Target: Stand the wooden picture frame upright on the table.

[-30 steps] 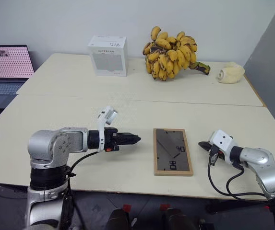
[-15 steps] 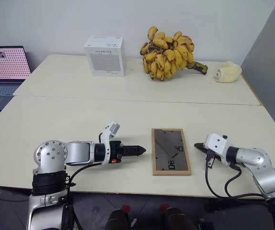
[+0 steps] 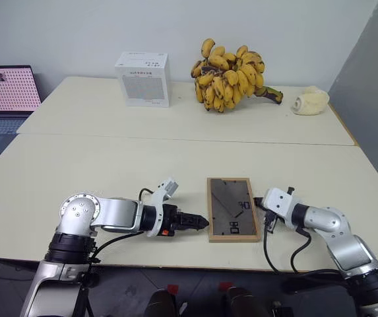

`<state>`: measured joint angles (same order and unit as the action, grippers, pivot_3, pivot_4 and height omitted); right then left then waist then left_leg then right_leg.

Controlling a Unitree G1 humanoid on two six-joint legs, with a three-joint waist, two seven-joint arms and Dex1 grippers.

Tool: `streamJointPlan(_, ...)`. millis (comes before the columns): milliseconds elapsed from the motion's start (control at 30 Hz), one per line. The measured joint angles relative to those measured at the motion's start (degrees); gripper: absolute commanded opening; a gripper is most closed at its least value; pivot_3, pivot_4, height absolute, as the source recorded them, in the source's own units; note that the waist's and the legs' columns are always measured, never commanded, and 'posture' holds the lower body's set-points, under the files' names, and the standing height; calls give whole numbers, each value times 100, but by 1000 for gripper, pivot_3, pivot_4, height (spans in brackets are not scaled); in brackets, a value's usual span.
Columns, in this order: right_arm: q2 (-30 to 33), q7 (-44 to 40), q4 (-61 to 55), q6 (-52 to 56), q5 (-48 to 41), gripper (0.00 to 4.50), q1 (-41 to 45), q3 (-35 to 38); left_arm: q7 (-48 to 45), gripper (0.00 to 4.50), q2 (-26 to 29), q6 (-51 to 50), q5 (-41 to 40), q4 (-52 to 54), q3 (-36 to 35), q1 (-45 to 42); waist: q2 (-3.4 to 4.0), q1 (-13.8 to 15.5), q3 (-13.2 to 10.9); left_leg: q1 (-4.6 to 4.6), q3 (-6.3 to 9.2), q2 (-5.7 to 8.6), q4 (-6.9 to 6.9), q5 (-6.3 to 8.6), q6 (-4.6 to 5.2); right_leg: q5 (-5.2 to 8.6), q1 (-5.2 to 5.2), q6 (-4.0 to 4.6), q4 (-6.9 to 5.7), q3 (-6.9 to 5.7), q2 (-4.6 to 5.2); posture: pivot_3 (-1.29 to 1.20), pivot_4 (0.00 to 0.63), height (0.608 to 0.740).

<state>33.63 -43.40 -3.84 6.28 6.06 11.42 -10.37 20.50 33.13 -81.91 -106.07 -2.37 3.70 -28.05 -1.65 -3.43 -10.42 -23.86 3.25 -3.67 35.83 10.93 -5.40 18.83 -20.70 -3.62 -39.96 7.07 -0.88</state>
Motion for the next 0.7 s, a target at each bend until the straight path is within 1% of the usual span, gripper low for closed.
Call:
streamJointPlan(200, -416, 207, -251, 528, -11, 0, 22, -74, 656, 3782, 122, 682, -583, 1, 342, -17, 0, 2, 0, 1, -1, 0, -1, 0, 0, 0, 0, 0, 0, 1, 0, 0, 150, 740)
streamJointPlan(433, -791, 421, -380, 1159, -36, 0, 201, -189, 806, 3782, 136, 996, -703, 35, 458, -14, 1, 23, -1, -1, -4, 2, -1, 0, -1, 1, -3, 0, 2, 1, 1, 0, 150, 740)
streamJointPlan(533, -774, 468, -383, 1204, -29, 0, 247, -218, 808, 3782, 137, 1048, -716, 72, 461, 28, 1, 27, -1, -2, -5, 4, -2, 0, -1, 1, -3, -1, 5, 2, 2, 0, 150, 740)
streamJointPlan(600, -706, 462, -387, 1201, -27, 0, 245, -220, 771, 3782, 166, 1072, -715, 127, 458, 83, 1, 29, -1, -3, -8, 3, -6, 0, -1, 12, -5, -20, 7, 4, 2, 0, 150, 740)
streamJointPlan(700, -375, 350, -484, 1122, -47, 0, 155, -199, 576, 3782, 436, 968, -737, 229, 387, 249, 1, 25, -1, -2, -13, 3, -14, 0, -1, 16, -12, -16, 8, 7, 2, 0, 150, 740)
